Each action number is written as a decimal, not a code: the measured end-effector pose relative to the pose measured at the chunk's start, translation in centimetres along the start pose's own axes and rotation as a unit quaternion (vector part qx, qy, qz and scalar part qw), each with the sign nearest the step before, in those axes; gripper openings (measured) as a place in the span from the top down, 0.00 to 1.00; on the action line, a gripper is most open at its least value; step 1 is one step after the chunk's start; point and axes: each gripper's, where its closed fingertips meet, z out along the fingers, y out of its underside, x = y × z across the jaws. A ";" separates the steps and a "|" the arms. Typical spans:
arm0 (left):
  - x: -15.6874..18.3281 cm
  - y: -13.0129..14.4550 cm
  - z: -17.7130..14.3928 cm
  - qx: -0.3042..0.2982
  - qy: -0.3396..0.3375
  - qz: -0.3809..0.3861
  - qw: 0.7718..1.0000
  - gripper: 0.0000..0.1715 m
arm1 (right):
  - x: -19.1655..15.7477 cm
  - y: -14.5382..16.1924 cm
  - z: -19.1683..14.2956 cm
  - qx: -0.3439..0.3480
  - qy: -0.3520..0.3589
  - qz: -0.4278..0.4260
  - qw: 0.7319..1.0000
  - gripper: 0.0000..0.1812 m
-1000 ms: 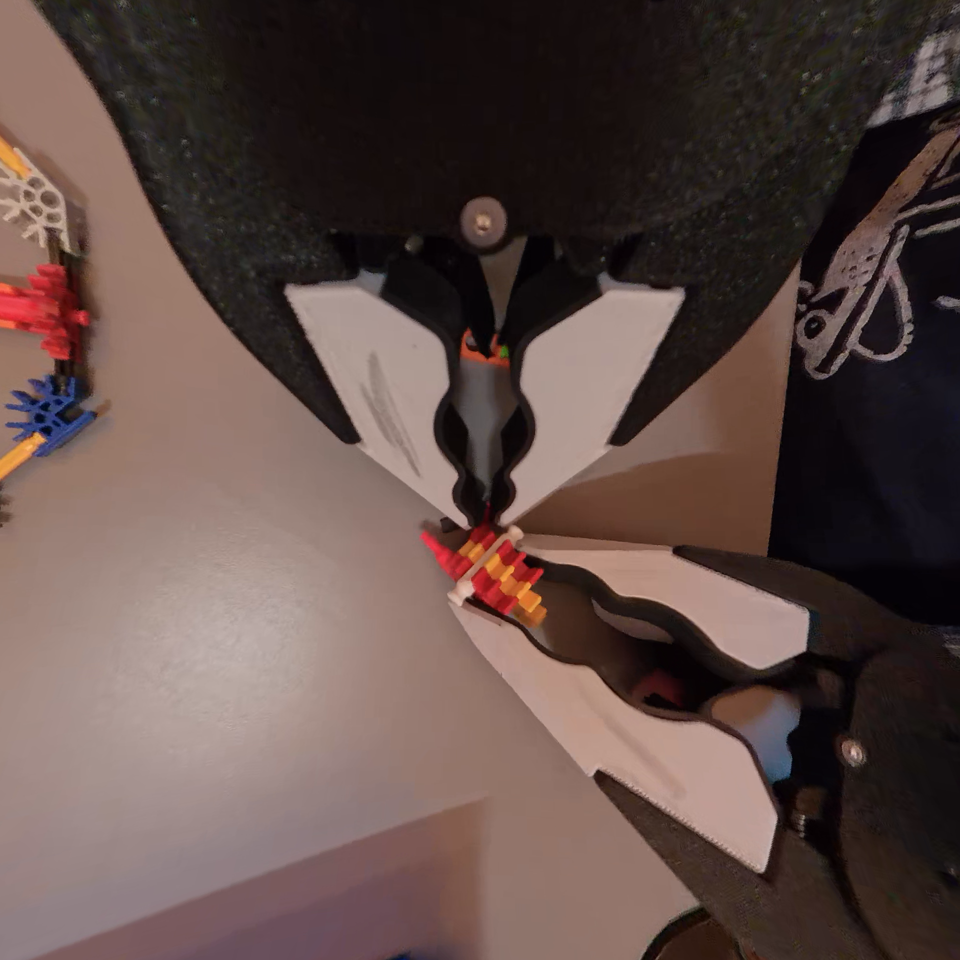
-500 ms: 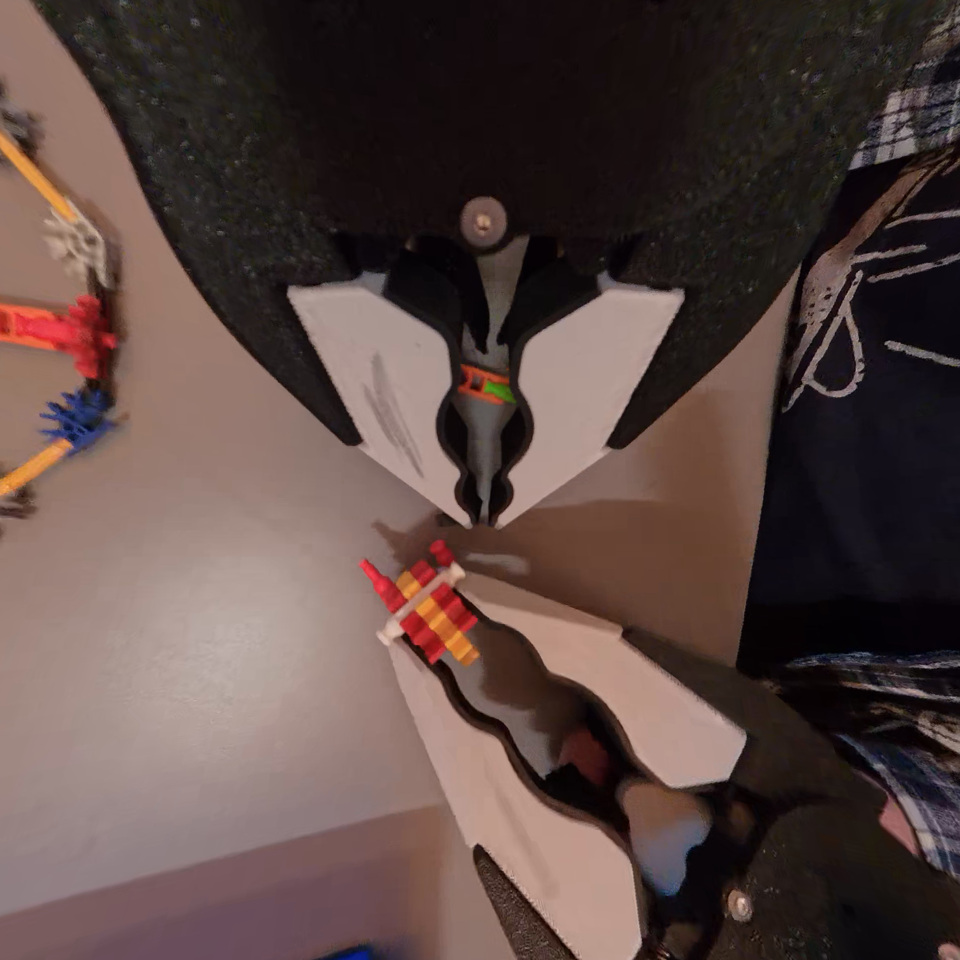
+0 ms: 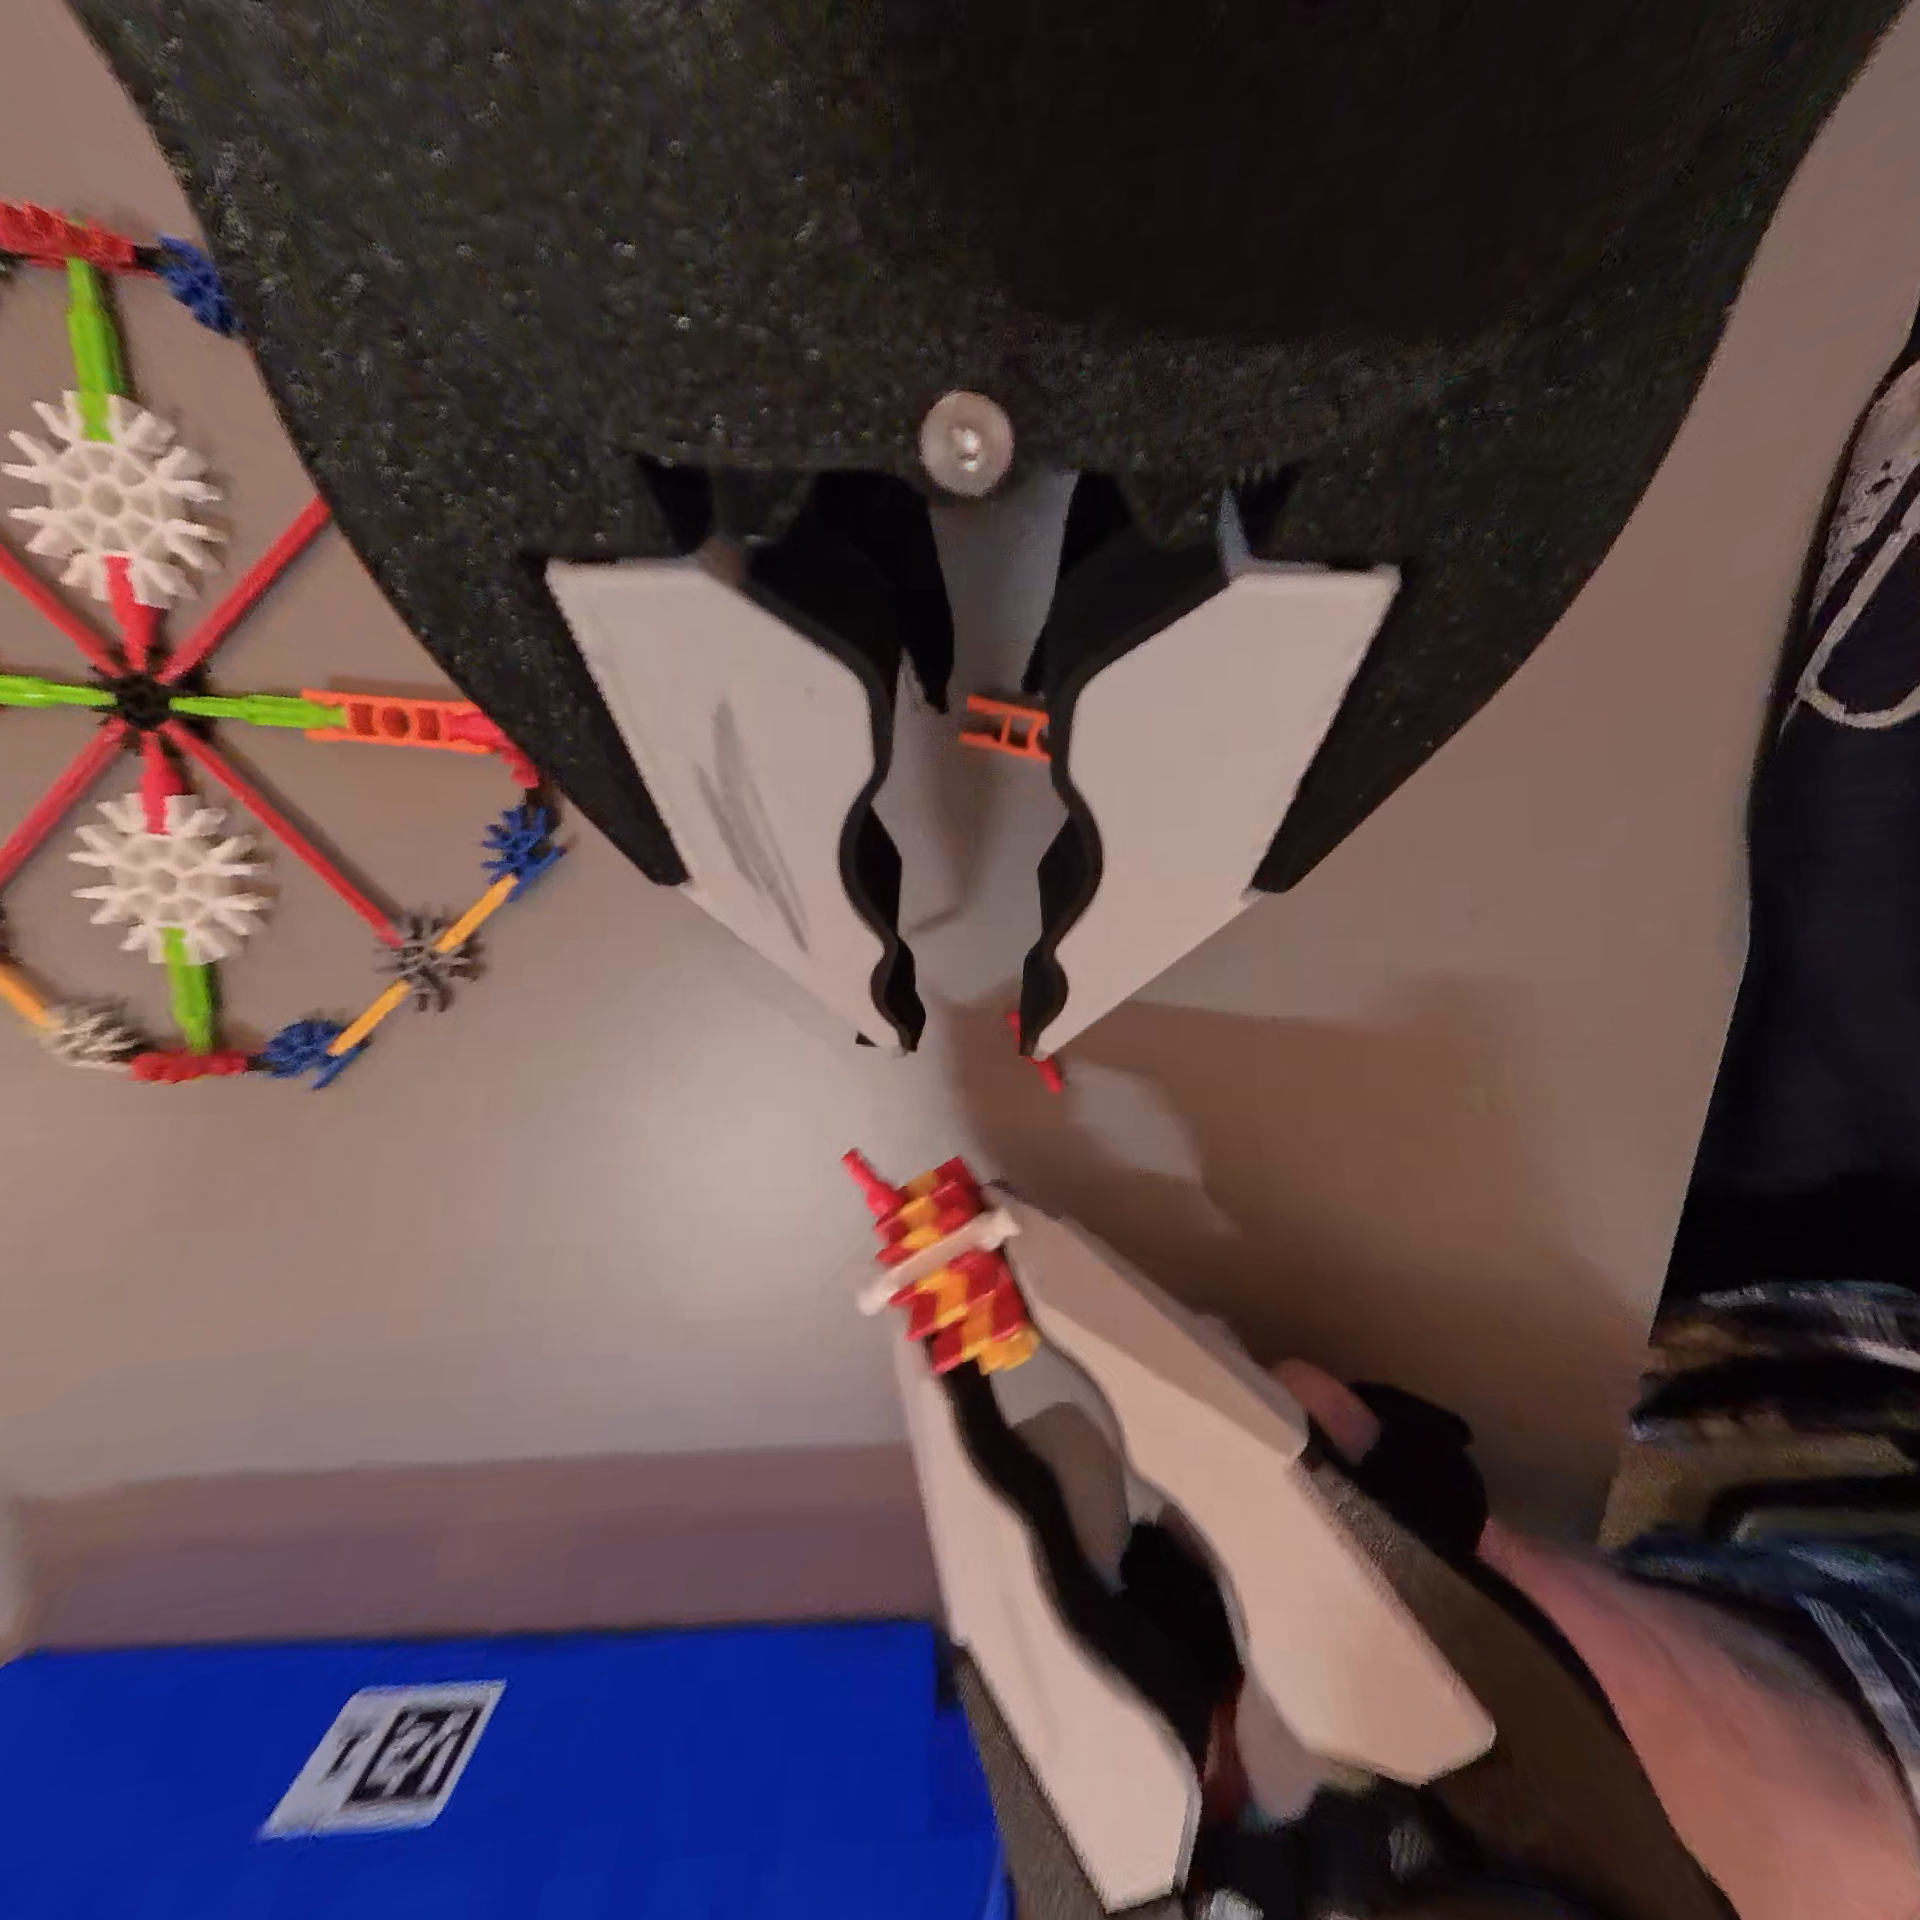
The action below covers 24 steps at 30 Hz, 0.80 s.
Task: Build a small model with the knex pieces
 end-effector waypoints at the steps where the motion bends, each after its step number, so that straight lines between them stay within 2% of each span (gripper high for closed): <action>1: 0.2 -0.2 -0.1 0.006 0.006 0.006 1.000 0.89 | 0.3 -0.4 -0.2 0.011 0.006 -0.003 1.000 0.90; 8: 2.1 -1.7 -0.8 0.055 0.075 0.033 0.995 0.89 | 0.1 -1.9 0.0 0.065 -0.019 -0.002 0.998 0.91; 16: 3.8 -2.5 -1.4 0.075 0.143 0.056 0.985 0.89 | -0.8 -3.2 -2.1 0.123 -0.073 0.004 0.990 0.94; 24: 4.7 -3.9 -2.3 0.111 0.171 0.071 0.977 0.89 | -2.1 -3.7 -3.1 0.150 -0.091 -0.015 0.984 0.97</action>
